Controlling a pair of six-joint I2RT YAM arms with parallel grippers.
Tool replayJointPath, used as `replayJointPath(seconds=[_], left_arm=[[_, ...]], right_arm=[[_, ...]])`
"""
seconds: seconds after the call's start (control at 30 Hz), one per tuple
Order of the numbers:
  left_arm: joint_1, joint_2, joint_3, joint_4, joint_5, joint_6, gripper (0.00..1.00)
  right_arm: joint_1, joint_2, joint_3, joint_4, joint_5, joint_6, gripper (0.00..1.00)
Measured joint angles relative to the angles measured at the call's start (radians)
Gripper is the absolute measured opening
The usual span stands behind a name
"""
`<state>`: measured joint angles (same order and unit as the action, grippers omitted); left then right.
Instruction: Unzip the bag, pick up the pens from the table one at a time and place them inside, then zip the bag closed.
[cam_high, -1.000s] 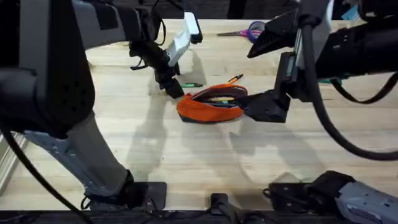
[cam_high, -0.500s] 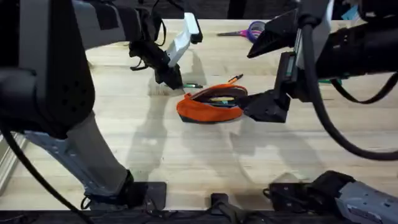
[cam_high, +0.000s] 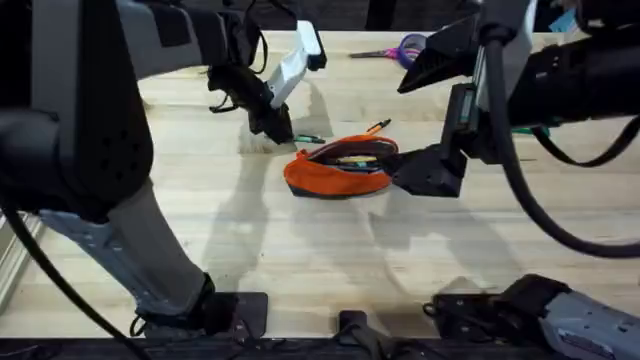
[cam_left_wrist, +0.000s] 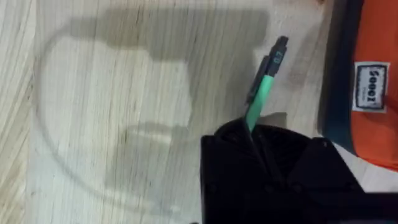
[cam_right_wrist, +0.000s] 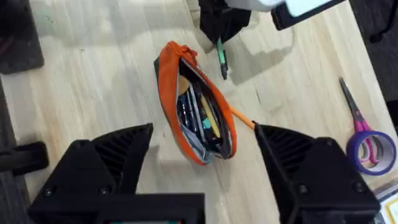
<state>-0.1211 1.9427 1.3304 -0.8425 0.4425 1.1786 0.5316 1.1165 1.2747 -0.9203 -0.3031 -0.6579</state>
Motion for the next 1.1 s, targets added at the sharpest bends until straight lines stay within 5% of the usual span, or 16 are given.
replayJointPath(seconds=[0.67, 1.1], left_arm=[[-0.009, -0.298, 0.0, -0.025, -0.073, -0.151, 0.041], [-0.154, -0.421, 0.0, -0.03, -0.08, -0.41, 0.041]], right_arm=[[0.0, 0.0, 0.0, 0.002, 0.039, 0.0, 0.998], [0.0, -0.077, 0.0, 0.0, 0.045, 0.0, 0.998]])
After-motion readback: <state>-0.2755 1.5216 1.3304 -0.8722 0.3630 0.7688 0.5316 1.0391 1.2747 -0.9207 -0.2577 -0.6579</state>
